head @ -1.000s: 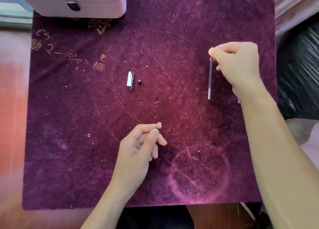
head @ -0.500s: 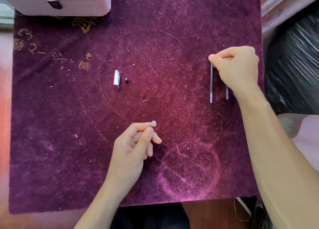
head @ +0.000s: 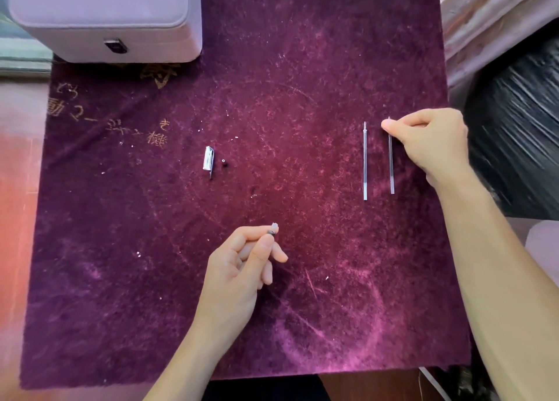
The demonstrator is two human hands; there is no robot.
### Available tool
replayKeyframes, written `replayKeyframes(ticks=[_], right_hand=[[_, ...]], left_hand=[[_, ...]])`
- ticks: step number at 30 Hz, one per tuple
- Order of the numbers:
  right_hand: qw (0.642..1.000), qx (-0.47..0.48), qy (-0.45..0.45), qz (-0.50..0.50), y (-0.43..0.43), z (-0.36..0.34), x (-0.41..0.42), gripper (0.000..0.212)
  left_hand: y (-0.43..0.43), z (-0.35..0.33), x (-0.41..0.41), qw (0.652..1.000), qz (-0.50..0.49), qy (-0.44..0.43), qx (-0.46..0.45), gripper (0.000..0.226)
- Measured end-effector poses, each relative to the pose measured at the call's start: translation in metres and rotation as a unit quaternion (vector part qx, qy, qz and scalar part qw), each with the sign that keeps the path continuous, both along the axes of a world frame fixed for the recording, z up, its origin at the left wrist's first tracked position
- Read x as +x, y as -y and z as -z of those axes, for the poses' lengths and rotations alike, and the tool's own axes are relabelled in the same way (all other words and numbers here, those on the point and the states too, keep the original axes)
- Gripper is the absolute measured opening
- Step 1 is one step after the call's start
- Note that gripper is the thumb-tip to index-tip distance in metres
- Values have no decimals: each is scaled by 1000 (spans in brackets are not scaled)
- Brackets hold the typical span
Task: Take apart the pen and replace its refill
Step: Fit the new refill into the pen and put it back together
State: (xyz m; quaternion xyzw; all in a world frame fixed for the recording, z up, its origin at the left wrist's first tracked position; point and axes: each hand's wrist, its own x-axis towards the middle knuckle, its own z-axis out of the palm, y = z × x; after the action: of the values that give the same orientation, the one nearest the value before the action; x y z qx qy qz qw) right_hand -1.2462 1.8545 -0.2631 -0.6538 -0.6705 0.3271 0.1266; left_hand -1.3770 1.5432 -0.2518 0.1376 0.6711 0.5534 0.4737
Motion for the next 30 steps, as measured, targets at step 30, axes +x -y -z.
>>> replayKeyframes(ticks=[30], right_hand=[[918,-217,-321,80,105,-29,-49,28]], left_hand=[[0,-3,-13,999,12,-41,31,18]])
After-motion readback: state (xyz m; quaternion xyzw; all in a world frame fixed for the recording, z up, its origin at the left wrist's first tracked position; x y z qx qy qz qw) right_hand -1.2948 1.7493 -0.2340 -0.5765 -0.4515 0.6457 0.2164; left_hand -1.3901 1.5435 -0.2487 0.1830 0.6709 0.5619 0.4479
